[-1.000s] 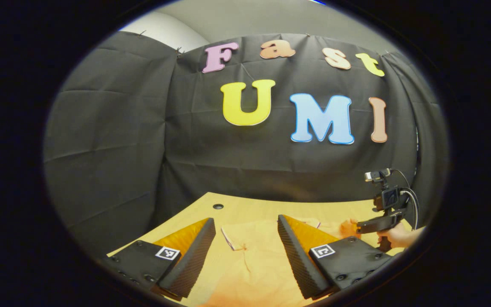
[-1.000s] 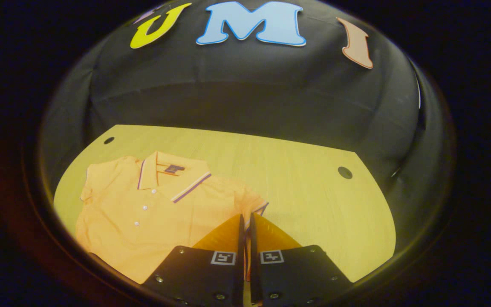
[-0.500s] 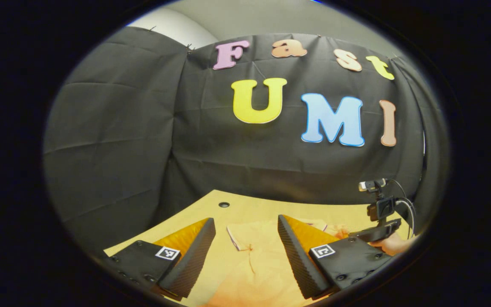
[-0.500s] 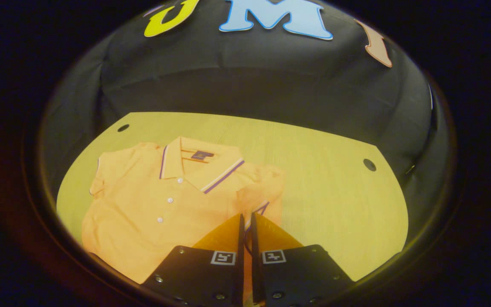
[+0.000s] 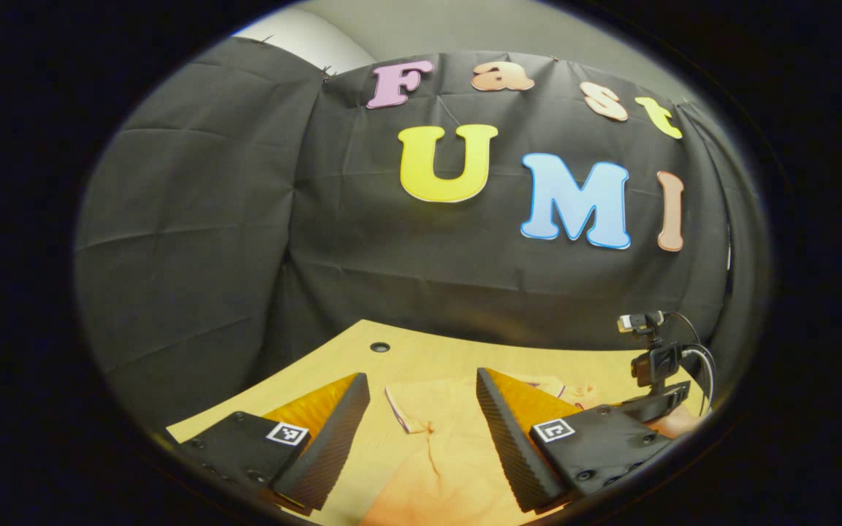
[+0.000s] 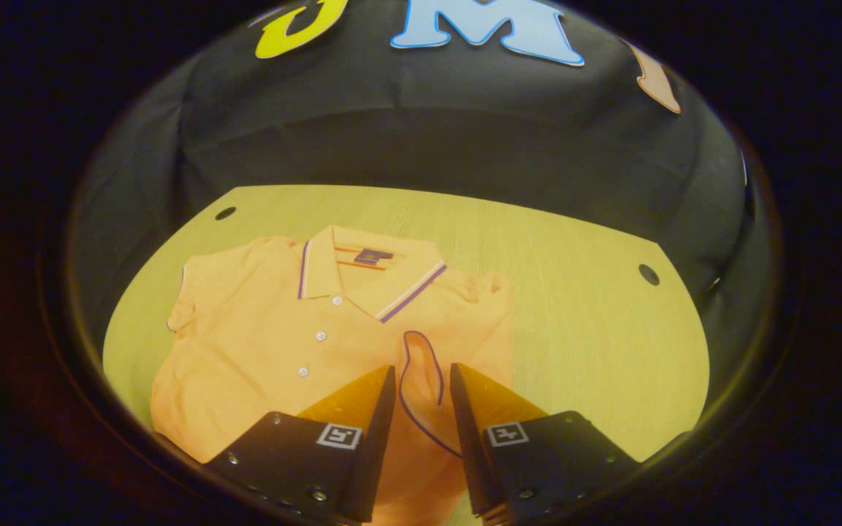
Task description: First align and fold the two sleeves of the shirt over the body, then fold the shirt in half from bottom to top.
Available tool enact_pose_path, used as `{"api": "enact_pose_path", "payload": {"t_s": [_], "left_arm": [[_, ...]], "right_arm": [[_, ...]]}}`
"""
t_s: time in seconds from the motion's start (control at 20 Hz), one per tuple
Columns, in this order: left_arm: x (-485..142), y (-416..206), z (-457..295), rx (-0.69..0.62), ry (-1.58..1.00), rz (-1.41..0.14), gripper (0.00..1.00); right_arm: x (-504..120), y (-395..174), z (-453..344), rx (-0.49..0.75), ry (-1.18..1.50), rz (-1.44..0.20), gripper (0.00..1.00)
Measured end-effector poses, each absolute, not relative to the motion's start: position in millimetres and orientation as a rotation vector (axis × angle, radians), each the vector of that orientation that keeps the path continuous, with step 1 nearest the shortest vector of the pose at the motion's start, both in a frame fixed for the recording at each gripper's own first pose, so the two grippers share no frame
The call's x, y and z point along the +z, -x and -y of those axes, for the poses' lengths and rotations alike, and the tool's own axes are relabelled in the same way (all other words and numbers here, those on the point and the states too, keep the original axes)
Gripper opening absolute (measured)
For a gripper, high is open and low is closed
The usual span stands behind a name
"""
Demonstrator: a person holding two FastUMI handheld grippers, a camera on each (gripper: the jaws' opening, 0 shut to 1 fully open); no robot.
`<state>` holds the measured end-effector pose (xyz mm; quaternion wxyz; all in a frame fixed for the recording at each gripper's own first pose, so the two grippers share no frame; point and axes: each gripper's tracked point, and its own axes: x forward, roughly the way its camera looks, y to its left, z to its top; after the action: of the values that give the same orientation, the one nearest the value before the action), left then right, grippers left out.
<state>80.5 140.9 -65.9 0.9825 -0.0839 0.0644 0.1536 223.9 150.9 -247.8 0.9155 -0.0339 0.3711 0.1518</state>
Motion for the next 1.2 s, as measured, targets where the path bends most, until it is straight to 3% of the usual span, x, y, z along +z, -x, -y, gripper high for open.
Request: {"api": "enact_pose_path", "payload": {"t_s": [0.05, 0.1, 0.15, 0.3, 0.45, 0.9, 1.2], "left_arm": [[-67.5, -84.6, -140.9, 0.298, 0.168, -0.132, 0.95], [-71.3, -88.4, -142.1, 0.288, 0.164, -0.137, 0.95], [-74.3, -94.4, -143.8, 0.278, 0.160, -0.140, 0.95], [-85.1, -111.1, -152.0, 0.251, 0.159, -0.152, 0.96], [-101.3, -132.3, -161.4, 0.228, 0.157, -0.176, 0.95], [-172.8, -204.2, -197.5, 0.216, 0.164, -0.299, 0.95], [-233.9, -248.5, -218.7, 0.260, 0.224, -0.390, 0.95]], "right_arm": [[-242.6, -221.8, -151.4, 0.316, 0.064, -0.755, 0.46], [-235.1, -217.1, -150.6, 0.310, 0.061, -0.745, 0.58], [-227.3, -214.6, -149.8, 0.304, 0.054, -0.731, 0.60], [-201.4, -205.6, -149.3, 0.290, 0.041, -0.677, 0.81], [-165.9, -192.8, -147.8, 0.265, 0.036, -0.598, 0.91], [-75.9, -134.4, -148.4, 0.207, 0.029, -0.423, 0.94], [-51.3, -97.1, -144.5, 0.220, 0.041, -0.385, 0.94]]}}
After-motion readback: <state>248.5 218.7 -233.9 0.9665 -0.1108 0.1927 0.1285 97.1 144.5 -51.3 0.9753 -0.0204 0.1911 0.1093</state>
